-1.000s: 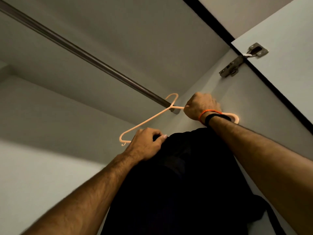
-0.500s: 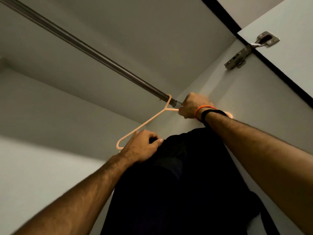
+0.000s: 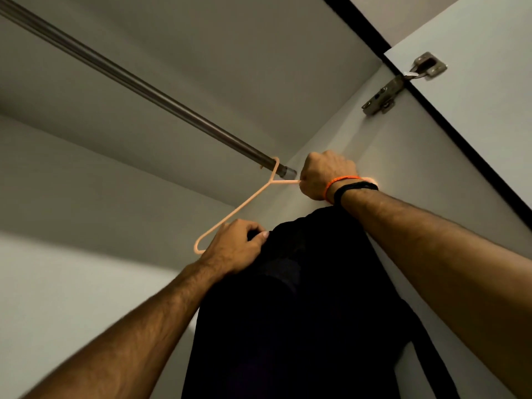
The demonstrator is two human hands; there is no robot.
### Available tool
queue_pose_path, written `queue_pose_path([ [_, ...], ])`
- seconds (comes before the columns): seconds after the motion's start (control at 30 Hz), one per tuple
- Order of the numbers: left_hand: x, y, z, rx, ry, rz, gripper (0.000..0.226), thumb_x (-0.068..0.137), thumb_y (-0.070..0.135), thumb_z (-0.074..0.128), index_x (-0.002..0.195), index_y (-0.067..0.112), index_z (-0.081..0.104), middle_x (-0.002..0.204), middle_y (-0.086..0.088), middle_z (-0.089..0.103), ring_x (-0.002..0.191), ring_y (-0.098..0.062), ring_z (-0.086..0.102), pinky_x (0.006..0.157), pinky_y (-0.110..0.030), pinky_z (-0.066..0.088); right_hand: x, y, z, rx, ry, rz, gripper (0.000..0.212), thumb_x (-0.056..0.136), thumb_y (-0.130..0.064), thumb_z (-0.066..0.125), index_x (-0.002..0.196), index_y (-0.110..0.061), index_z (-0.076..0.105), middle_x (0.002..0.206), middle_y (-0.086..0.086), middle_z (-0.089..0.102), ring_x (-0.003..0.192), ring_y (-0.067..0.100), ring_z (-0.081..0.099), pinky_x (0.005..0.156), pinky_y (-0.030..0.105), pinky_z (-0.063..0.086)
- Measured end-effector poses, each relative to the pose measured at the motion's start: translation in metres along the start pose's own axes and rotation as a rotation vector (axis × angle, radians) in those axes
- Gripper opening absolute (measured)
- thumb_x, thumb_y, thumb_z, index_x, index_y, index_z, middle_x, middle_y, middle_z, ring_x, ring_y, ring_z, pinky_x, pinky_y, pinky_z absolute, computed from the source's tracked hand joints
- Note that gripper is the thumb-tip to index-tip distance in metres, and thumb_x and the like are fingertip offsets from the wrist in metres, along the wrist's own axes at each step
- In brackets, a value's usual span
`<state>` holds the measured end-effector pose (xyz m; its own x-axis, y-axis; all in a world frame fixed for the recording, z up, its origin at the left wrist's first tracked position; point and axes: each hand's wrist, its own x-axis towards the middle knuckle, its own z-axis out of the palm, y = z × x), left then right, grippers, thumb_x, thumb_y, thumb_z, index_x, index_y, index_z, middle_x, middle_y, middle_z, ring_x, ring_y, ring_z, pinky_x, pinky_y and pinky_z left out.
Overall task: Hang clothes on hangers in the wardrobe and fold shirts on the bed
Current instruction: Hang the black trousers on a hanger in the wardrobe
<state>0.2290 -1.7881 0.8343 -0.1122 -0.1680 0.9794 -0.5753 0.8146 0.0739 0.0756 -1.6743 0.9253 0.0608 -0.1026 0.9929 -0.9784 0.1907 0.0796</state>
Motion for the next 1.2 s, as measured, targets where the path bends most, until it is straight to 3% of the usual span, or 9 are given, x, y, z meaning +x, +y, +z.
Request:
queue_pose_path([
  [0.17, 0.002, 0.009, 0.01, 0.013, -0.08, -0.019, 0.023, 0.098, 0.029, 0.055, 0.107, 0.02, 0.074, 0.105, 0.001, 0.073, 0.101, -0.017, 0.065, 0.092, -0.029, 0.05, 0.0, 0.002, 0.005, -0.069, 0.041, -0.031, 0.017, 0.095, -0.022, 0.055, 0.107, -0.013, 0.063, 0.073, 0.003, 0.041, 0.078, 0.027, 0.049, 0.07, 0.036, 0.044],
  [0.27, 0.0, 0.011, 0.009, 0.018, -0.068, -0.035, 0.023, 0.098, 0.029, 0.055, 0.109, 0.02, 0.073, 0.107, 0.001, 0.072, 0.103, -0.016, 0.064, 0.094, -0.028, 0.048, 0.001, 0.008, 0.006, -0.041, 0.051, -0.063, 0.02, 0.094, -0.022, 0.059, 0.11, -0.013, 0.066, 0.085, 0.006, 0.049, 0.077, 0.027, 0.05, 0.068, 0.035, 0.046],
  [0.43, -0.002, 0.012, -0.003, 0.059, -0.031, -0.05, 0.022, 0.099, 0.028, 0.053, 0.105, 0.022, 0.073, 0.104, 0.001, 0.073, 0.102, -0.017, 0.064, 0.084, -0.022, 0.041, 0.0, 0.011, 0.003, -0.02, 0.033, -0.174, 0.028, 0.089, -0.026, 0.069, 0.114, -0.012, 0.071, 0.096, 0.009, 0.063, 0.087, 0.028, 0.06, 0.073, 0.035, 0.052],
  [0.6, -0.014, 0.021, -0.016, 0.097, 0.025, -0.095, 0.028, 0.1, 0.036, 0.051, 0.117, 0.025, 0.07, 0.119, 0.002, 0.07, 0.115, -0.022, 0.06, 0.1, -0.033, 0.045, -0.014, 0.006, -0.004, -0.04, 0.103, -0.295, 0.039, 0.089, -0.035, 0.065, 0.123, -0.017, 0.065, 0.114, 0.008, 0.06, 0.109, 0.028, 0.051, 0.084, 0.039, 0.043],
  [0.73, -0.025, 0.03, -0.03, 0.082, 0.043, -0.144, 0.036, 0.098, 0.042, 0.054, 0.122, 0.019, 0.067, 0.121, 0.0, 0.068, 0.116, -0.022, 0.06, 0.1, -0.033, 0.045, -0.029, -0.003, -0.013, 0.052, 0.088, -0.351, 0.036, 0.087, -0.035, 0.065, 0.117, -0.015, 0.068, 0.112, 0.009, 0.061, 0.108, 0.029, 0.053, 0.09, 0.043, 0.048],
  [0.83, -0.034, 0.037, -0.043, 0.07, -0.011, -0.167, 0.041, 0.097, 0.044, 0.056, 0.125, 0.017, 0.065, 0.123, 0.0, 0.067, 0.116, -0.02, 0.059, 0.101, -0.034, 0.047, -0.041, -0.011, -0.019, 0.106, 0.051, -0.341, 0.029, 0.085, -0.033, 0.065, 0.107, -0.014, 0.071, 0.107, 0.008, 0.062, 0.103, 0.03, 0.056, 0.086, 0.044, 0.051],
  [1.03, -0.072, 0.058, -0.076, 0.082, -0.077, -0.162, 0.042, 0.095, 0.044, 0.06, 0.126, 0.017, 0.062, 0.126, 0.001, 0.065, 0.119, -0.02, 0.058, 0.102, -0.035, 0.046, -0.087, -0.023, -0.048, 0.24, -0.049, -0.284, 0.036, 0.086, -0.038, 0.068, 0.117, -0.021, 0.069, 0.114, 0.003, 0.061, 0.108, 0.025, 0.057, 0.089, 0.046, 0.052],
  [1.1, -0.09, 0.064, -0.086, 0.089, -0.08, -0.153, 0.041, 0.094, 0.046, 0.06, 0.124, 0.018, 0.063, 0.125, 0.0, 0.066, 0.119, -0.02, 0.059, 0.1, -0.034, 0.047, -0.109, -0.025, -0.06, 0.242, -0.076, -0.274, 0.034, 0.086, -0.036, 0.067, 0.115, -0.019, 0.07, 0.112, 0.003, 0.064, 0.108, 0.023, 0.058, 0.092, 0.044, 0.05],
  [1.2, -0.125, 0.075, -0.103, 0.052, -0.107, -0.17, 0.038, 0.092, 0.045, 0.062, 0.119, 0.019, 0.065, 0.121, -0.001, 0.068, 0.115, -0.02, 0.061, 0.098, -0.033, 0.049, -0.155, -0.03, -0.083, 0.28, -0.133, -0.246, 0.029, 0.084, -0.03, 0.067, 0.108, -0.015, 0.073, 0.107, 0.007, 0.065, 0.1, 0.025, 0.061, 0.085, 0.042, 0.053],
])
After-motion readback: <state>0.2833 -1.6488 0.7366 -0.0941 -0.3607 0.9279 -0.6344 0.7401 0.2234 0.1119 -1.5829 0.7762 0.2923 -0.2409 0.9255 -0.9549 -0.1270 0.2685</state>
